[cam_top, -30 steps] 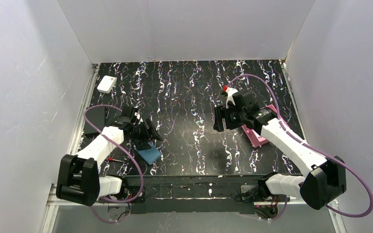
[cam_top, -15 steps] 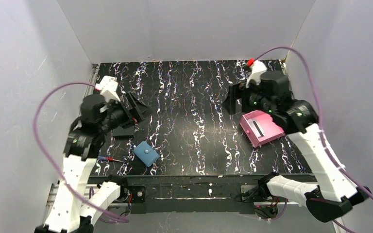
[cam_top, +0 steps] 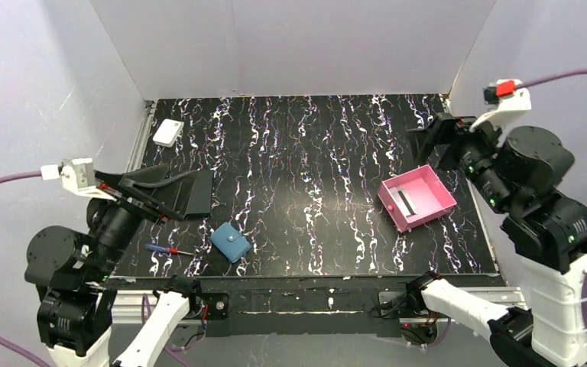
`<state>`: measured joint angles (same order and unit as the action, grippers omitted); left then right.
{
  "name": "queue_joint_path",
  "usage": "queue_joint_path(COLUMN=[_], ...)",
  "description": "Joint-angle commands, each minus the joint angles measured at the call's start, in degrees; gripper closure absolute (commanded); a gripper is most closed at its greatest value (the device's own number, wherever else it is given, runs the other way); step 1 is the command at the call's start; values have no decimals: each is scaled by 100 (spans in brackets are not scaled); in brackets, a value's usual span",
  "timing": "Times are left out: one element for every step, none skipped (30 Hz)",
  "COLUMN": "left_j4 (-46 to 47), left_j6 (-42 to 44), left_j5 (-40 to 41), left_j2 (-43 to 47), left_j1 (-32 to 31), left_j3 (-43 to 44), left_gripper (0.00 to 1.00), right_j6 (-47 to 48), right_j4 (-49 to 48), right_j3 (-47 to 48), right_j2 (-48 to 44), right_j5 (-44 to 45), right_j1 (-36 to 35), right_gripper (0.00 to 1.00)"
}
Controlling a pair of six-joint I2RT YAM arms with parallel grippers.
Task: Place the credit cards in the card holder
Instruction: Reset both arms
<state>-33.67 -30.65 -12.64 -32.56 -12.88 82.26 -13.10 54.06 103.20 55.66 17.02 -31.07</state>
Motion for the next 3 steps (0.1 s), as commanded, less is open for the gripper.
queue_joint_path(left_j4=[66,41,36], left_j6=[283,295,292], left_j5=[421,406,366], left_j2=[-79,-102,-121], left_j1=[-30,-29,-28], left_j3=[145,176,191], left_gripper=[2,2,2], right_j6=[-43,-66,-111], right_j4=[-422,-457,-459], right_j3=[-316,-382,-412], right_j2=[-524,-560,-570], right_j5=[506,451,436], right_j1=[-10,-13,-13], right_gripper=[2,2,2])
